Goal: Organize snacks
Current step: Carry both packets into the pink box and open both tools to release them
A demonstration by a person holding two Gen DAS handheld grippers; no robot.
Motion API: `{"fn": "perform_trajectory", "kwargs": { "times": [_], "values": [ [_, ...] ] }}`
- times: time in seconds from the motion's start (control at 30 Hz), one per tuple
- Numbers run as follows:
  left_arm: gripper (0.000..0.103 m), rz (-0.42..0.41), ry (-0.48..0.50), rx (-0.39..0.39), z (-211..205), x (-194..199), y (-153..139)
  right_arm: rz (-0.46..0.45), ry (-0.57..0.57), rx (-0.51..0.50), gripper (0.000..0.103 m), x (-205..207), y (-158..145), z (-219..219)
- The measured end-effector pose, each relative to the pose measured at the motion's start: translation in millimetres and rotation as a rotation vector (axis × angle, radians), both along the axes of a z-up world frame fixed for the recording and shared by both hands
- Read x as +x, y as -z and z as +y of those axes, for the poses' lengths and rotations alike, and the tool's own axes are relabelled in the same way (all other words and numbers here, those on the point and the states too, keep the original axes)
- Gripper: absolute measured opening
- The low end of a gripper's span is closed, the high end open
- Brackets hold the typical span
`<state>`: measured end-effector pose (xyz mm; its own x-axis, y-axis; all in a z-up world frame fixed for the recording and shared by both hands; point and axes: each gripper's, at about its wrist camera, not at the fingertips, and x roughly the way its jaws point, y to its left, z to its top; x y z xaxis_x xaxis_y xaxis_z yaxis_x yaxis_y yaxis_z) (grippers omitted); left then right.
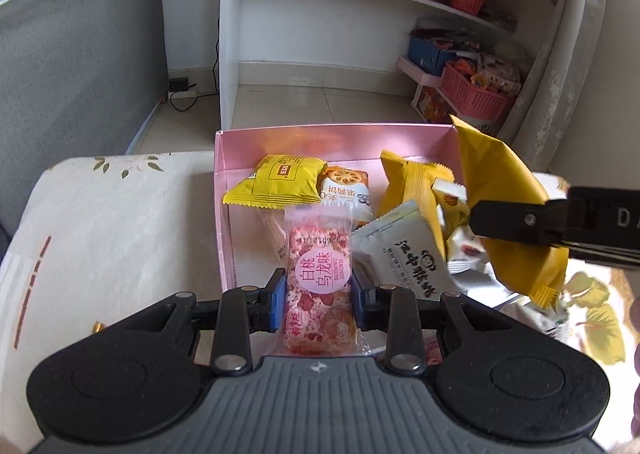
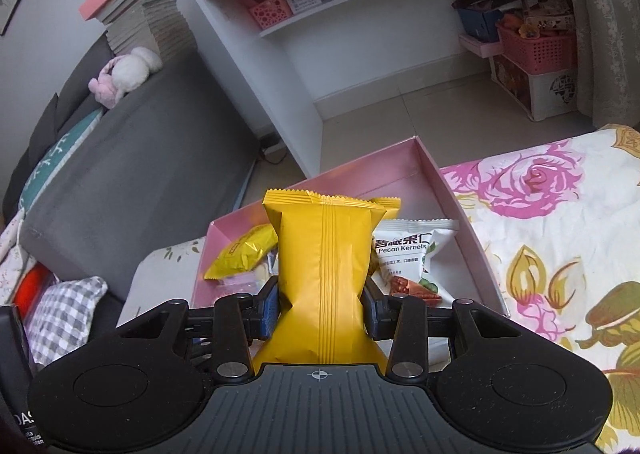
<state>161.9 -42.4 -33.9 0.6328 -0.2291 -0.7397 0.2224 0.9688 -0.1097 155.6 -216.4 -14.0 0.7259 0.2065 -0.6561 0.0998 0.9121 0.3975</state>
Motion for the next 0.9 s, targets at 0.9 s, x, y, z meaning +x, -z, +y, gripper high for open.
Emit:
{"fn": "perform_trajectory", "kwargs": {
  "times": [0.9],
  "values": [
    [0.045, -0.074, 0.007, -0.035, 13.0, 4.8, 4.5, -0.039, 0.054, 0.058, 0.050, 14.1, 12.4, -11.4]
  ]
}}
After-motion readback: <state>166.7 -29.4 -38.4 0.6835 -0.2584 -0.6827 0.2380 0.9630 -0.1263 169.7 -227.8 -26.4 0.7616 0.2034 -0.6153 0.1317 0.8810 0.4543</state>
